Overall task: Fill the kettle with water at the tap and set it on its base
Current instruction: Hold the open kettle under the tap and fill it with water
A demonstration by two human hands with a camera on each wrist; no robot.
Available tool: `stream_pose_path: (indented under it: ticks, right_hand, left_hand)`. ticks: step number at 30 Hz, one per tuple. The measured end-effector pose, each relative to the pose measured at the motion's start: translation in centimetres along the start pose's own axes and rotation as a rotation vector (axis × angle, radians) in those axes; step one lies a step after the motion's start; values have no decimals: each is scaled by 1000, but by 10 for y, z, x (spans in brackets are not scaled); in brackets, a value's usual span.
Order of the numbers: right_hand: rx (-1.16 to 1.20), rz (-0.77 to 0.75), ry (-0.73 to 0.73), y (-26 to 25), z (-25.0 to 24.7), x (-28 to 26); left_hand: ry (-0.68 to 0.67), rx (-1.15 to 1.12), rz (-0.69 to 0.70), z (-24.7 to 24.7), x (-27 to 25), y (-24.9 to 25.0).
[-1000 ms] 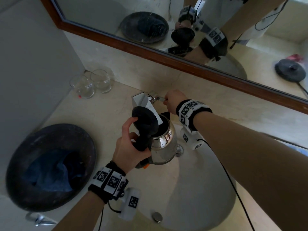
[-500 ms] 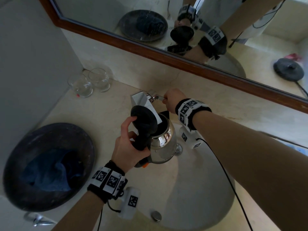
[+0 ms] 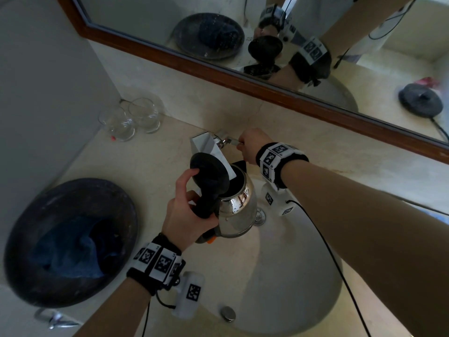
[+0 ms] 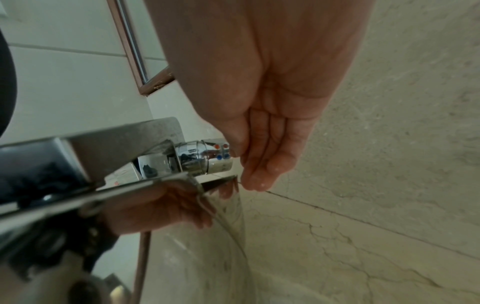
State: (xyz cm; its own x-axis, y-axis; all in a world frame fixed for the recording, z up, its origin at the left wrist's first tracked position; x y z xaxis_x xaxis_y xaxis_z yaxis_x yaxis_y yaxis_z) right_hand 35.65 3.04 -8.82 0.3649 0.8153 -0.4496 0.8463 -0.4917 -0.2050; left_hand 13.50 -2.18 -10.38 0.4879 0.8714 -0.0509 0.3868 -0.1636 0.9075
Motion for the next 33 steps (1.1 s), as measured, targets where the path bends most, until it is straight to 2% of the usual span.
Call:
stream_pose_path:
  ticks: [33]
  right_hand:
    - [0, -6, 13, 1, 2, 1]
  left_hand:
    - [23, 8, -27, -1, -3, 2]
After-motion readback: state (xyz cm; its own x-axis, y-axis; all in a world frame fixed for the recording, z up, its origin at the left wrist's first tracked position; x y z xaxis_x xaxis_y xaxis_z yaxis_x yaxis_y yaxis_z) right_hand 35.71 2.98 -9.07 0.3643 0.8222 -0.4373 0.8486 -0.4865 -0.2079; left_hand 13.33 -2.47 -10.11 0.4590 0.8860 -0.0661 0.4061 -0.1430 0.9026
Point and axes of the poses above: each hand's wrist, its own x-axis towards the middle knuckle, its own z-axis out of the palm, y = z × x, the point moved 7 cm from there along x, towards the middle knuckle, and after that the axes turned 2 degrees about x, right-handed, at the moved point
